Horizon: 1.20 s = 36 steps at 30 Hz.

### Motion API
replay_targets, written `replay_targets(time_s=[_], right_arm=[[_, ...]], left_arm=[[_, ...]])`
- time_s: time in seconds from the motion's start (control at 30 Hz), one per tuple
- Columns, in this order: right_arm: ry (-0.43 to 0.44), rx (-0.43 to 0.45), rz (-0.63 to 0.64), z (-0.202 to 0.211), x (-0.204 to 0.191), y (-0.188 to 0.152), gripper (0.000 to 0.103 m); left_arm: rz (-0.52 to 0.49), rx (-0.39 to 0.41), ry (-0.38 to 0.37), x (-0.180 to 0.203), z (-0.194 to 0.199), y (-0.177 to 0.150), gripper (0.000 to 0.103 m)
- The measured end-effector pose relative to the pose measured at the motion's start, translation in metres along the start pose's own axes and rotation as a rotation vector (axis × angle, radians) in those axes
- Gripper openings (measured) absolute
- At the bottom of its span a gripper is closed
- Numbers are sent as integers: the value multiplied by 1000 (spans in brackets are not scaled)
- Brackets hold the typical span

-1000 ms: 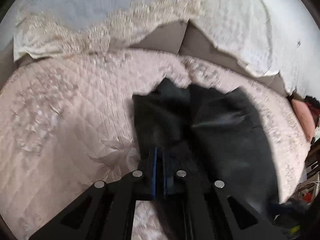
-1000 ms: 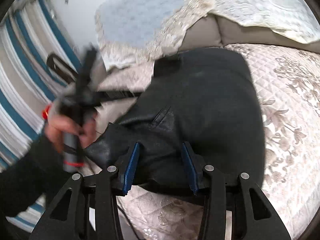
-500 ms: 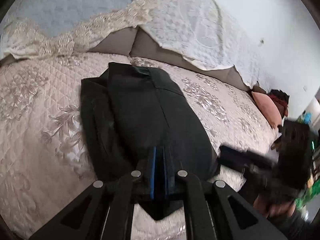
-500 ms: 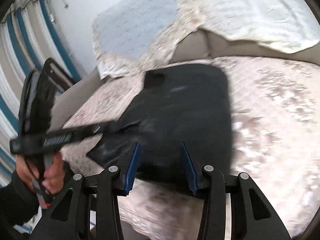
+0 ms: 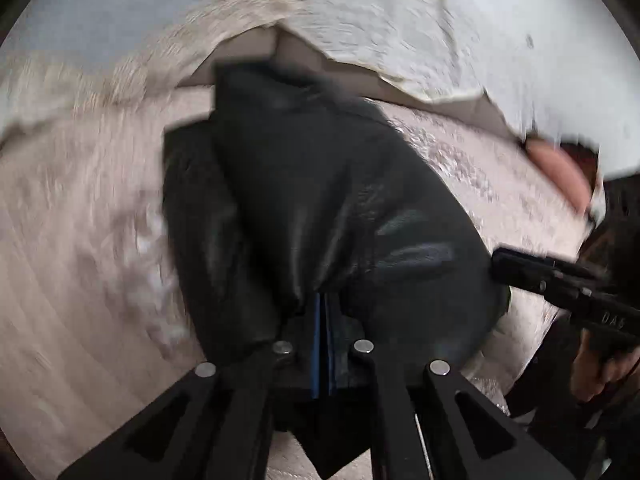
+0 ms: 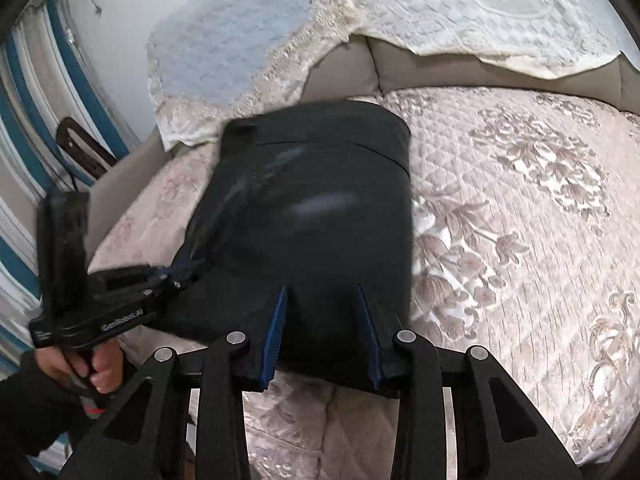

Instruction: Fold large clothes

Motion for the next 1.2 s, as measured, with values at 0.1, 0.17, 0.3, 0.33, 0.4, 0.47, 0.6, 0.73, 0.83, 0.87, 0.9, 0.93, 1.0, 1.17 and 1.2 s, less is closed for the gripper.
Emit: replay_targets(time_s=[0.1,0.17,0.3,0.33,0.4,0.47,0.6,0.73,0.83,0.87,0.9,0.93,1.0,1.17,1.2], right_arm=[[-12,-16,-5,-9,6,-5,34],[-26,-31,-18,-16,10,-7,34],[-25,-40,-16,-12,10,-4,34],[-26,-40,-15,-9,9,-3,34],[-27,-25,-11,-2,8,3,34],[-24,6,-11,4,8,12,34],[-33,47,-14,5,14,35,34],[-50,44,-29,-12,33,56,34],[-46,9,-48,-33,47,60,34],[-47,-5,-46,-41,50,58,34],[-51,-23,-46,-49,53,56,34],[-50,-31,-48,-52,54,55,34],[-53,-44,-52,-61,58,51,34],[-43,-32,-72,-59,62,49,37],[-45,-32,-72,-56,61,50,38]], left_arm=[[15,9,25,0,-4,1,4],[9,11,39,1,-5,2,4],[14,-23,44,4,12,10,3],[6,-4,38,9,23,17,3],[-2,58,40,15,40,38,4],[38,98,56,19,47,68,7],[99,120,132,14,10,114,14],[140,-14,211,-22,-55,93,16],[169,0,262,-47,-66,75,16],[181,2,248,-50,-65,74,16],[179,3,248,-50,-66,75,16],[160,6,267,-47,-67,75,16],[111,22,321,-39,-70,76,15],[105,25,328,-38,-67,74,15],[97,25,328,-37,-65,75,15]])
Point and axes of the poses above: each gripper's, at about its wrist camera, not at the fingertips, and z roughly against the way its jaws point, x to its right, y to its top, the point moved 5 cm from there along -z, roughly the way its jaws point, and after that the axes turned 14 degrees about y, right-handed, at the moved point
